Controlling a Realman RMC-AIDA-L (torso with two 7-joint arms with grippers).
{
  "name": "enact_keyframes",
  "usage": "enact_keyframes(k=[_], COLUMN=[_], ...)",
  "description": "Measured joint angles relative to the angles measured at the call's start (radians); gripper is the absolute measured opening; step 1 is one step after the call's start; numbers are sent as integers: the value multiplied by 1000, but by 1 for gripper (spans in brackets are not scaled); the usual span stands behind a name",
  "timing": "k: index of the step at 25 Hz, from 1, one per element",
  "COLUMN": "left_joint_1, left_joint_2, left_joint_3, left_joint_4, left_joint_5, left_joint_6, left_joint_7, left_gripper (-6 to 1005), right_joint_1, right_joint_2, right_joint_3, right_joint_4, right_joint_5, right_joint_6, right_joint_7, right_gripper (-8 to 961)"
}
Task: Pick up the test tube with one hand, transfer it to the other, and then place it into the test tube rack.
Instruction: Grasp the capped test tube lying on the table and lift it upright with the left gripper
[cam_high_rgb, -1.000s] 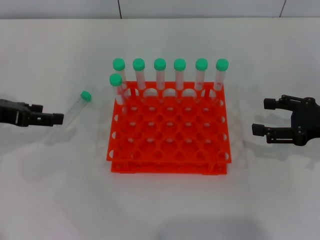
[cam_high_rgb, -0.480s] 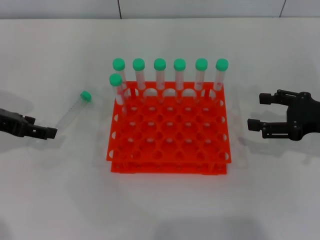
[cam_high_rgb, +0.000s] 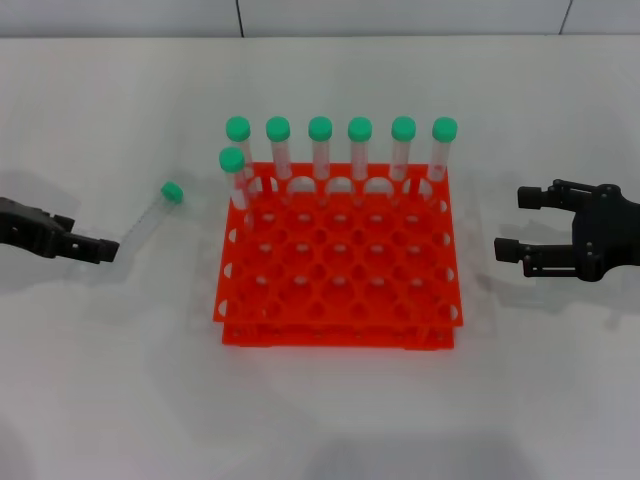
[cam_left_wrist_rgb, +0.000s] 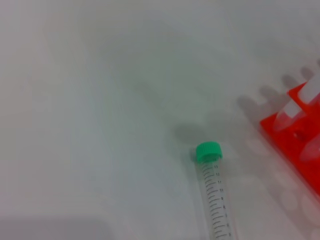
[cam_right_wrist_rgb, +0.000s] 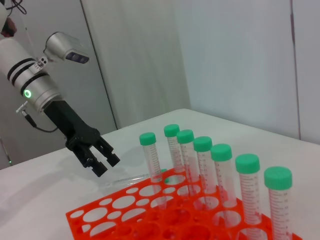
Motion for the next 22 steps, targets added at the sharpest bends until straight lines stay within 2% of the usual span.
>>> enact_keyframes(k=[10, 22], left_joint_1=[-11, -15], left_joint_2=[-28, -36], left_joint_3=[15, 25], left_joint_4=[-3, -27], left_joint_5=[0, 0], left_joint_6=[-26, -43], left_joint_7=[1, 0], left_gripper=[876, 876], right_joint_1=[1, -4], right_joint_2=[0, 0], right_joint_3=[0, 0], right_joint_4=[2, 4], right_joint_5=[0, 0], right_joint_6=[3, 4], right_joint_7=[0, -2], right_gripper=[849, 848])
